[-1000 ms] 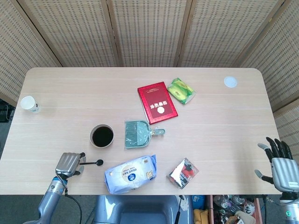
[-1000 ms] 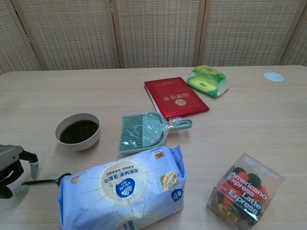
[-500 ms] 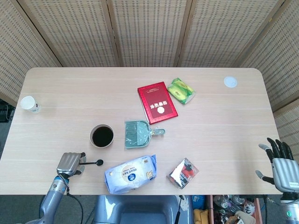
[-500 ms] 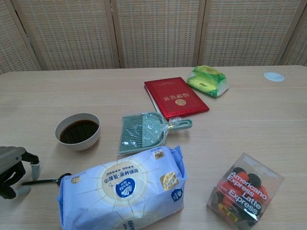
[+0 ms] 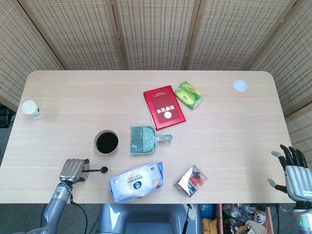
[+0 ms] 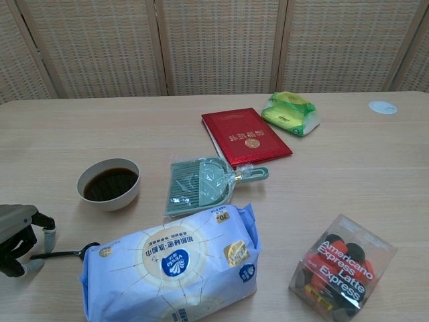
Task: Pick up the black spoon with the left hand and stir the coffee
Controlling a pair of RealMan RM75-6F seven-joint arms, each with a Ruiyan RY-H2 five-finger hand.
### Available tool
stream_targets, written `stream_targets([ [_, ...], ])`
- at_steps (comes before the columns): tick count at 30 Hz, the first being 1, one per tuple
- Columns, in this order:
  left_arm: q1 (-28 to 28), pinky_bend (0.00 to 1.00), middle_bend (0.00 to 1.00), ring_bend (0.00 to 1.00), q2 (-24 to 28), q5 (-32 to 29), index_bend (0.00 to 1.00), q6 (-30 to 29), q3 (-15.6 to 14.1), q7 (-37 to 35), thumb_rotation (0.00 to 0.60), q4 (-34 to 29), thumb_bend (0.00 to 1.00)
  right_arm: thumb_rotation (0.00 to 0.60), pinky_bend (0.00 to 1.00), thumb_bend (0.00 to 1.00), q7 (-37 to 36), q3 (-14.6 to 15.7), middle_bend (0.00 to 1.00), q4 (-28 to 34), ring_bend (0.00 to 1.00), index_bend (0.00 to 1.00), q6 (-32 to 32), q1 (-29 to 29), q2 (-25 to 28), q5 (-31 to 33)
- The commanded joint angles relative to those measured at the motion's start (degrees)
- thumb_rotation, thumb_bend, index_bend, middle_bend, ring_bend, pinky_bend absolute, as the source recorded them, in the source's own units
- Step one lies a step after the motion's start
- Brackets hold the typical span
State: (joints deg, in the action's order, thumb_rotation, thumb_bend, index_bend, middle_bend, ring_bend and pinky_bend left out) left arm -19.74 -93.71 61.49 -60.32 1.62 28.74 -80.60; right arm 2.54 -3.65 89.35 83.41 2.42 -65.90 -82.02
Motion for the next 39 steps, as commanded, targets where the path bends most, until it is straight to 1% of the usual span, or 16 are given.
stream_targets([
  [1,-0.05,0.78,0.88,0.79,0.09,-0.74,0.51,0.23,-0.05,0.22,0.600,-0.23,0.37,0.600,0.04,0.12,0.05,-0.03,0.15,0.00,0.01,0.25,-0.12,0.07,-0.04,0.02],
  [20,-0.05,0.78,0.89,0.81,1.16,-3.57,0.55,0.01,-0.57,0.89,0.600,-1.47,0.37,0.600,0.04,0.12,-0.25,-0.12,0.15,-0.28,0.01,0.25,-0.60,0.26,-0.34,0.23],
  [26,-0.13,0.79,0.91,0.82,1.06,-3.80,0.58,-0.15,-0.43,0.29,0.600,-1.36,0.37,0.600,0.04,0.12,-0.35,-0.21,0.16,-0.31,0.01,0.25,-0.65,0.29,-0.36,0.34],
  [39,-0.39,0.79,0.92,0.82,1.97,-3.27,0.62,-0.81,-0.25,-0.49,0.600,-1.85,0.42,0.600,0.04,0.12,-0.87,-0.28,0.16,-0.74,0.01,0.25,-0.74,0.31,-0.63,0.45],
])
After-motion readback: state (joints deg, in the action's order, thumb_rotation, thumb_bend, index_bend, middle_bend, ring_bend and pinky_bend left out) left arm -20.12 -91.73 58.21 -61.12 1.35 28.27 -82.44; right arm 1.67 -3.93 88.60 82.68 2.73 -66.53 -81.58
